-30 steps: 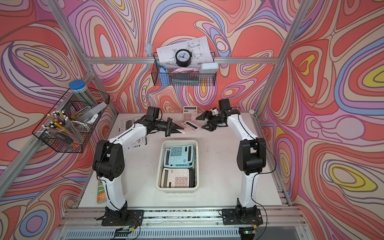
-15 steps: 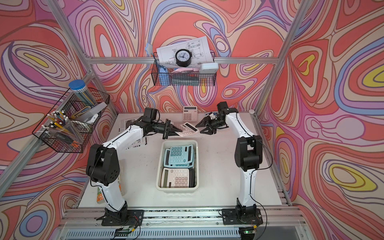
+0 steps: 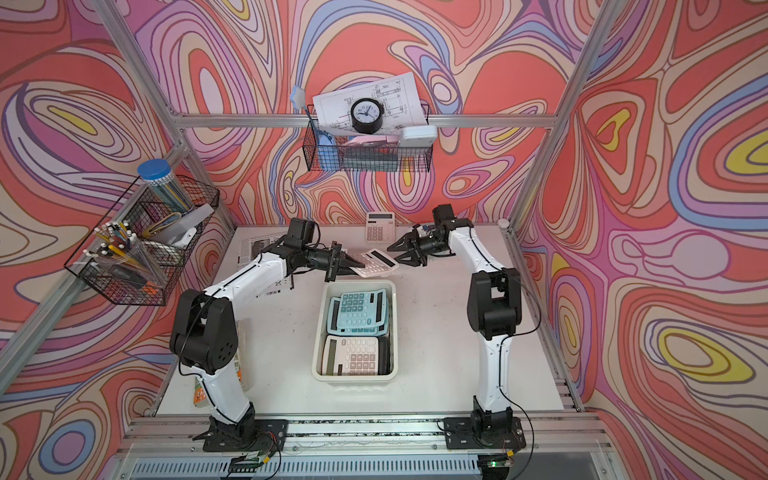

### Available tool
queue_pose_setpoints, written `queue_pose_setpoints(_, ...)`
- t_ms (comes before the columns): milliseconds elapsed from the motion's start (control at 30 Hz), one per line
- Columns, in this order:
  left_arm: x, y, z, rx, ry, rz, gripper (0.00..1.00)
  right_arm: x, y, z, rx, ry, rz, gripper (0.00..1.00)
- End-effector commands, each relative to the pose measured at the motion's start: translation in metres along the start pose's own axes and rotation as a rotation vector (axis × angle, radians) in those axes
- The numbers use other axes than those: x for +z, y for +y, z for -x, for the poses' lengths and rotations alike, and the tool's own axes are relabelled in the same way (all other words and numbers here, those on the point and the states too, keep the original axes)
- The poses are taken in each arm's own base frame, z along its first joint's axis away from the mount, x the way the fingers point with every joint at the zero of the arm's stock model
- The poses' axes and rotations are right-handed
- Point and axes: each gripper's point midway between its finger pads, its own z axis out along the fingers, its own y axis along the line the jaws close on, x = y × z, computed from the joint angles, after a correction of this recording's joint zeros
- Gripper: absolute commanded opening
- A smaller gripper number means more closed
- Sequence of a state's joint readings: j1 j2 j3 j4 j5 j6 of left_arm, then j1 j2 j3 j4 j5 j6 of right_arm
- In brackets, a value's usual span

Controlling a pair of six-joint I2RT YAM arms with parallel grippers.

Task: Put the calculator in the storage box
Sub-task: Place the calculator in the storage box.

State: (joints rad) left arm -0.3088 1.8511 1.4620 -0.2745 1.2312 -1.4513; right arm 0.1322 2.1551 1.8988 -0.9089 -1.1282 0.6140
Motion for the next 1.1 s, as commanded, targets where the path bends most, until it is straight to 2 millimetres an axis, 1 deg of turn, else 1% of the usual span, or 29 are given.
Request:
queue_pose_setpoints(0,-0.004,-0.013,-0.019,0.072,0.029,-0.029,0.00,0.003,0.000,-0.004,0.005,0.023,0.027,0.48)
queue_pose_setpoints(167,-0.003,-0.013,-0.018,0.070,0.032,-0.031,0.00,0.008,-0.001,-0.010,0.012,0.051,0.037,0.49)
queue_pose_setpoints(467,-0.001,-0.012,-0.017,0.067,0.033,-0.030,0.00,0.024,-0.001,-0.022,0.007,0.098,0.038,0.48)
queue_pose_setpoints(533,-0.001,-0.011,-0.017,0.064,0.034,-0.029,0.00,0.024,-0.001,-0.021,0.002,0.095,0.034,0.43)
queue_pose_setpoints(667,-0.001,-0.010,-0.016,0.061,0.031,-0.028,0.00,0.023,0.001,-0.021,-0.006,0.090,0.033,0.26)
queue_pose_setpoints(867,-0.001,-0.007,-0.011,0.053,0.009,-0.031,0.00,0.021,0.003,-0.022,-0.021,0.072,0.029,0.11)
queue_pose_setpoints(1000,-0.002,-0.009,-0.005,0.060,-0.031,-0.035,0.29,0.018,0.007,-0.021,-0.043,0.041,0.018,0.00)
queue_pose_setpoints(1067,-0.005,-0.009,-0.003,0.066,-0.055,-0.029,0.43,0.016,0.007,-0.022,-0.047,0.025,0.009,0.00)
